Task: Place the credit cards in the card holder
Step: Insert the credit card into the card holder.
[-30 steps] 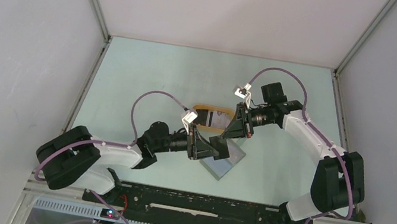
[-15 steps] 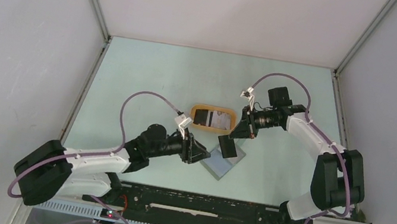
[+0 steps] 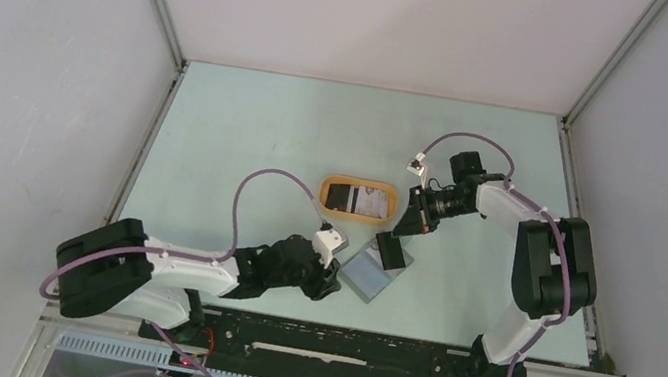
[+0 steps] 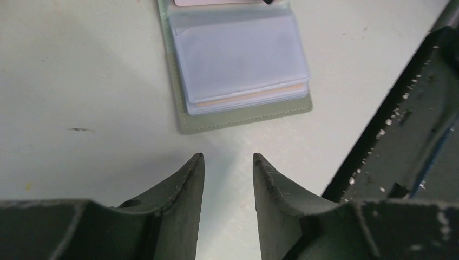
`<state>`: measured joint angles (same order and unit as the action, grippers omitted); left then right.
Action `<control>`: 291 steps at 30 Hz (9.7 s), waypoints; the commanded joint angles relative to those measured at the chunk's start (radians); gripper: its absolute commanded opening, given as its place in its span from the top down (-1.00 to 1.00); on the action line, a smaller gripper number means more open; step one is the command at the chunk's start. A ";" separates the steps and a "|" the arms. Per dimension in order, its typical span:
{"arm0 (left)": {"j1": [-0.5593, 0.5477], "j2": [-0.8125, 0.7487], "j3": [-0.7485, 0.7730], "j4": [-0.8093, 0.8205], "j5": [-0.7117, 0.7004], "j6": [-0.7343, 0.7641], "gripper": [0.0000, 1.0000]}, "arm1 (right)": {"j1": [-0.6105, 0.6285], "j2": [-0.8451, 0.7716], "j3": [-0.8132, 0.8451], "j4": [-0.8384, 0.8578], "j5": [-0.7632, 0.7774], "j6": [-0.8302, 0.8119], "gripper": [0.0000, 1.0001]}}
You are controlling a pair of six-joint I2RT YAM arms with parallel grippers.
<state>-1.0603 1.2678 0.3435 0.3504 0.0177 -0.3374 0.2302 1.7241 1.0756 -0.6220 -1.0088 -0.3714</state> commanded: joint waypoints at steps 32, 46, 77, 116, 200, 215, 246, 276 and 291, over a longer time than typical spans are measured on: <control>-0.032 -0.045 0.067 -0.113 -0.385 -0.035 0.05 | 0.124 0.087 0.011 -0.014 0.194 0.147 1.00; 0.010 -0.367 -0.075 -0.063 -0.371 -0.223 -0.23 | 0.136 0.047 -0.057 0.088 0.341 0.307 1.00; 0.154 -0.014 -0.024 0.149 0.115 -0.316 0.27 | 0.163 0.101 -0.026 0.056 0.132 0.289 1.00; 0.204 0.179 0.057 0.148 0.279 -0.351 0.34 | 0.213 0.140 -0.007 0.046 0.173 0.313 0.62; 0.211 0.199 0.050 0.197 0.343 -0.356 0.38 | 0.388 0.173 0.095 -0.306 0.275 -0.048 -0.01; 0.216 0.203 0.046 0.202 0.347 -0.357 0.38 | 0.301 0.162 0.095 -0.285 0.257 -0.028 0.06; 0.227 0.034 0.030 0.076 0.256 -0.320 0.34 | 0.338 0.143 0.140 -0.331 0.189 -0.109 0.14; 0.240 -0.534 -0.183 0.081 0.076 -0.510 -0.45 | 0.471 -0.245 -0.164 0.036 0.313 -0.601 0.64; 0.242 -0.354 -0.233 0.203 0.134 -0.596 0.10 | 0.618 -0.139 -0.192 0.084 0.582 -0.620 0.89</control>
<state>-0.8238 0.8700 0.1215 0.4667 0.1112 -0.9073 0.8055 1.5646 0.8845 -0.5705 -0.5041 -0.9688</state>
